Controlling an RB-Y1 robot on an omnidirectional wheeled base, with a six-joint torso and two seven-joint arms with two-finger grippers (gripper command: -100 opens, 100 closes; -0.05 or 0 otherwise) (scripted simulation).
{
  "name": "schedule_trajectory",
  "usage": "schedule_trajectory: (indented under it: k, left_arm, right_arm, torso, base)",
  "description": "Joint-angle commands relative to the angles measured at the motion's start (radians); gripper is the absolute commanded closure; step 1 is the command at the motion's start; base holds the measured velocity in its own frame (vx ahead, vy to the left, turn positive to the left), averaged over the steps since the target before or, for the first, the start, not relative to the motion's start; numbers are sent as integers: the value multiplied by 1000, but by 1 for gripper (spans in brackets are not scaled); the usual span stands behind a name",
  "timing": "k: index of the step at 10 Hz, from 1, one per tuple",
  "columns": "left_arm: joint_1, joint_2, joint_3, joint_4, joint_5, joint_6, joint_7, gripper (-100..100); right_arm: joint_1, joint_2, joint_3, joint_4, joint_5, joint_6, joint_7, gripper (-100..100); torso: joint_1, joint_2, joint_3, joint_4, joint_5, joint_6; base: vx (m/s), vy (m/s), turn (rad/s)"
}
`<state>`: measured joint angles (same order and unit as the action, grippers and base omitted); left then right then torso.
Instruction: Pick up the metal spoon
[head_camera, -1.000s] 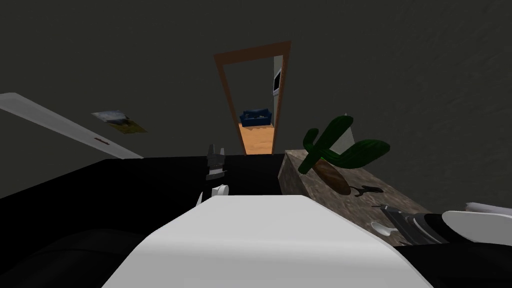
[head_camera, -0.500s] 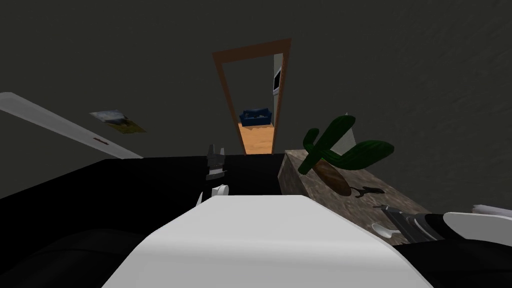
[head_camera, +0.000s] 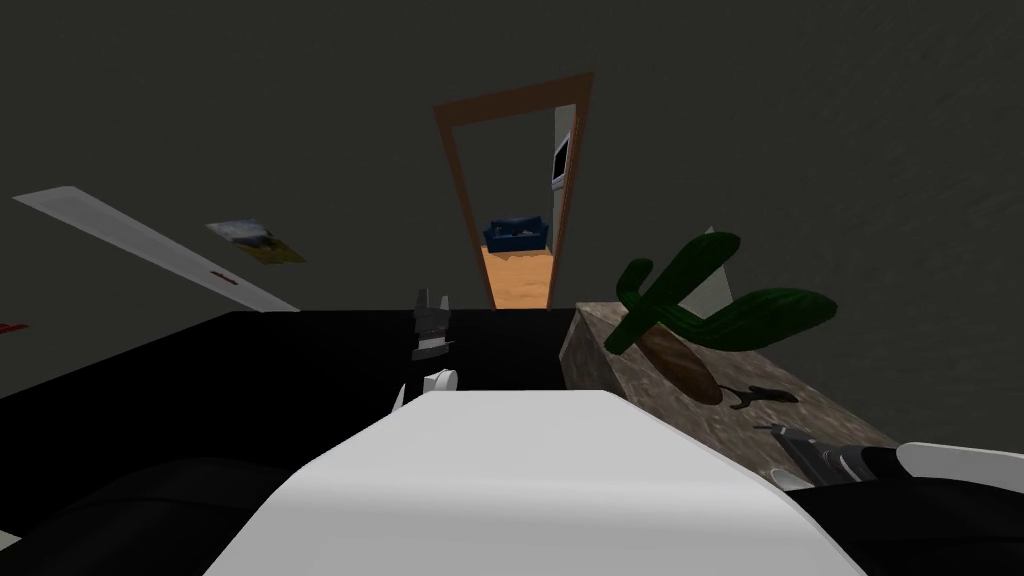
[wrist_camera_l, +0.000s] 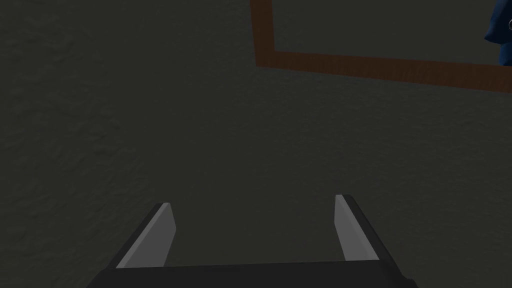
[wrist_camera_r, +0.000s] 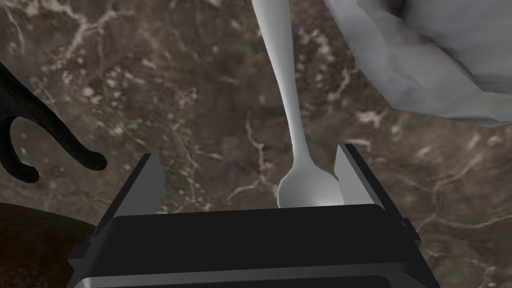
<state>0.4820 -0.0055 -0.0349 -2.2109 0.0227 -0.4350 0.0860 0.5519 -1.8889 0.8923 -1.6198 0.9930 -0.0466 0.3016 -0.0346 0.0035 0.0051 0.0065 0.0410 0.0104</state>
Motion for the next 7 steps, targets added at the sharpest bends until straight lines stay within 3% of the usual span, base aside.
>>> schedule_trajectory:
  k: [1,2,3,4,7]
  left_arm:
    - [0,0,0,0,0,0,0,0]
    - [0,0,0,0,0,0,0,0]
    - [0,0,0,0,0,0,0,0]
    - [0,0,0,0,0,0,0,0]
    - [0,0,0,0,0,0,0,0]
  right_arm:
    - [4,8,4,-1,50,6,-49,-100]
    - [4,8,4,-1,67,6,-49,-100]
    - [3,7,3,1,48,4,-30,-100]
    - [4,6,3,0,51,5,-36,100]
    - [4,7,3,0,50,4,-35,100]
  torso:
    - [0,0,0,0,0,0]
    - [-2,-1,0,0,-2,-1]
    - [-3,0,0,0,-2,0]
    - [-4,0,0,0,-2,0]
    - [-5,1,0,0,-3,0]
  base:
    - [27,29,48]
    - [11,11,-2]
    - [0,0,0]
    - [-2,3,-14]
    - [1,0,5]
